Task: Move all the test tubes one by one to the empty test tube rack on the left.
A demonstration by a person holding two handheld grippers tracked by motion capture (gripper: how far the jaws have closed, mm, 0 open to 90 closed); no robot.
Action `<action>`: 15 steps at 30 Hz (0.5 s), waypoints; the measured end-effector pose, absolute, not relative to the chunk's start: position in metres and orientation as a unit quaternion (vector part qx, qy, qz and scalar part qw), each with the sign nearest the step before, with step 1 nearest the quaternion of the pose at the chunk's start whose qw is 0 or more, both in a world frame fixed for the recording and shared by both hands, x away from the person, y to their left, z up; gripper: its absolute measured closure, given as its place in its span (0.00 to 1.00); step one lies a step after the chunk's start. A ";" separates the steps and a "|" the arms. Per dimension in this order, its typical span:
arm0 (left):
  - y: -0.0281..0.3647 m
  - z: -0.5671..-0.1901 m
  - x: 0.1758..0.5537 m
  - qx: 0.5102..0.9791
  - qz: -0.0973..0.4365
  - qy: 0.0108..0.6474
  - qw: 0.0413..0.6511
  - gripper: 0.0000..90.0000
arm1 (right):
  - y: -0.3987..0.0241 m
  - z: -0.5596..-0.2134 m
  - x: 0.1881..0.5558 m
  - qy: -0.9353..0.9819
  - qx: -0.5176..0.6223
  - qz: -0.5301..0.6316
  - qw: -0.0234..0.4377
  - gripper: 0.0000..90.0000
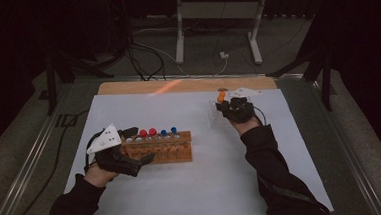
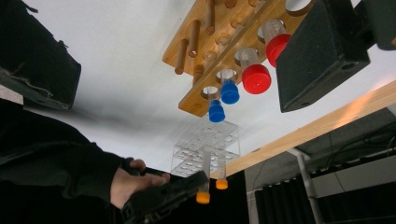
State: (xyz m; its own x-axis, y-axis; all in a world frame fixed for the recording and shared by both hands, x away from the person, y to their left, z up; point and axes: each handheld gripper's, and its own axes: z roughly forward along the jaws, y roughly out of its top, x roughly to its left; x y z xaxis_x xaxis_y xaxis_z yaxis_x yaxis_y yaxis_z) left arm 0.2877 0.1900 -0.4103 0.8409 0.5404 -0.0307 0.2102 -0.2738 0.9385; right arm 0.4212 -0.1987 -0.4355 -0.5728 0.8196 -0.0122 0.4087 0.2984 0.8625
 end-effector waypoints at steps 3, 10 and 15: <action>0.190 -0.410 0.288 0.785 0.146 0.237 0.553 0.01 | -0.199 -0.425 0.417 0.772 0.388 0.441 0.244 0.83; 0.187 -0.409 0.286 0.788 0.143 0.234 0.551 0.01 | -0.198 -0.410 0.397 0.783 0.354 0.451 0.242 0.83; 0.182 -0.407 0.283 0.788 0.142 0.228 0.553 0.01 | -0.196 -0.414 0.376 0.801 0.327 0.450 0.222 0.83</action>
State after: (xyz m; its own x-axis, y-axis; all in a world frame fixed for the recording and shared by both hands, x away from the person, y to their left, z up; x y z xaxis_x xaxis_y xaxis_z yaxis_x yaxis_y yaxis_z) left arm 0.2833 0.1821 -0.4070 0.8556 0.5168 -0.0297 0.2036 -0.2833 0.9372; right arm 0.3758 -0.1957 -0.4140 -0.6876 0.7236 -0.0603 0.3247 0.3807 0.8658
